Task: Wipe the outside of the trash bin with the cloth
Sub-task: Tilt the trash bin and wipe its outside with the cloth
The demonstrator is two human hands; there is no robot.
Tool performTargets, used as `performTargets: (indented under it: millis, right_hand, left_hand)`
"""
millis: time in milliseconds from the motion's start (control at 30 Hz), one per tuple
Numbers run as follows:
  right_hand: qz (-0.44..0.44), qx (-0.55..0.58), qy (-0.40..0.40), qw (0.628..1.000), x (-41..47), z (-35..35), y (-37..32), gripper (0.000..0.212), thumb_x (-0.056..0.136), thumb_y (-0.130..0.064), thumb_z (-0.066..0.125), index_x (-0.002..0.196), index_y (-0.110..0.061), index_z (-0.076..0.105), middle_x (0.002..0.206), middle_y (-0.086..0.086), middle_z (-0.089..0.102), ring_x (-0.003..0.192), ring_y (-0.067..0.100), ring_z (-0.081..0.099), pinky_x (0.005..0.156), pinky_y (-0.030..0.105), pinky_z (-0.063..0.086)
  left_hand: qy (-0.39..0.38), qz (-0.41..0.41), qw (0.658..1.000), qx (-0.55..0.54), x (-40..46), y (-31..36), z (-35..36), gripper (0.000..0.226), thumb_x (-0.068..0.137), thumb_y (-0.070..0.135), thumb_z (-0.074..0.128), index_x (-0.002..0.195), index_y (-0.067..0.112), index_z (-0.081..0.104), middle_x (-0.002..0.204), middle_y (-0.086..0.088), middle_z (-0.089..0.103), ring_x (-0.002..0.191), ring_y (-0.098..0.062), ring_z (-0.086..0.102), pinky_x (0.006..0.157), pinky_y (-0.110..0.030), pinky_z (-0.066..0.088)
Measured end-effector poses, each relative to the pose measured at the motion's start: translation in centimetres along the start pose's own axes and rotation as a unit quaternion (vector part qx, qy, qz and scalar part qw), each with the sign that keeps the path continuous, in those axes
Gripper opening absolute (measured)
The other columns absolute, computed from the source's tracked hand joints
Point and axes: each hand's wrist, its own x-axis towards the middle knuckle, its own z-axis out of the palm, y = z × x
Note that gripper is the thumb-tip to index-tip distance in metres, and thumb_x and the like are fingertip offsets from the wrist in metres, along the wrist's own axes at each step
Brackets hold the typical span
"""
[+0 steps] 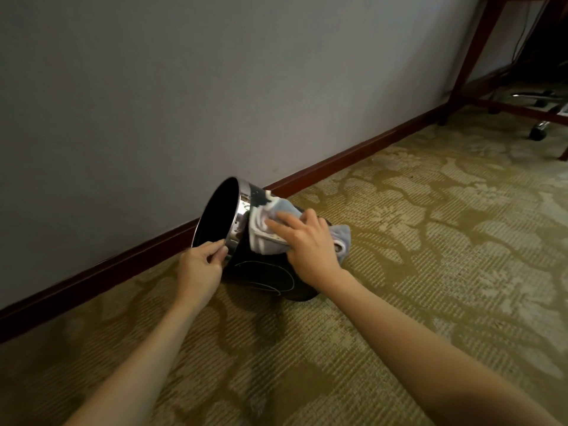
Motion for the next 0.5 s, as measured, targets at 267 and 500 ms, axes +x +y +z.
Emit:
performTargets:
  millis: [267, 500]
  right_hand:
    - [0.031, -0.104, -0.056, 0.993, -3.4, 1.5, 3.9, 0.055, 0.076, -0.004, 0.063, 0.125, -0.030, 0.059, 0.129, -0.005, 0.059, 0.096, 0.032, 0.051, 0.074, 0.042, 0.042]
    - [0.145, -0.138, -0.193, 0.961, -9.4, 2.6, 9.1, 0.053, 0.092, -0.013, 0.048, 0.138, -0.040, 0.042, 0.142, -0.012, 0.046, 0.108, 0.028, 0.040, 0.081, 0.036, 0.032]
  left_hand:
    - [-0.013, -0.017, 1.000, 0.007, 0.2, -0.1, -0.6, 0.029, 0.089, 0.012, 0.061, 0.118, 0.008, 0.064, 0.123, -0.009, 0.063, 0.119, -0.019, 0.053, 0.092, -0.020, 0.035]
    - [-0.009, 0.007, 1.000, 0.008, 0.1, 0.6, 0.3, 0.028, 0.090, 0.012, 0.061, 0.118, 0.008, 0.064, 0.119, -0.005, 0.065, 0.105, -0.003, 0.049, 0.074, 0.000, 0.030]
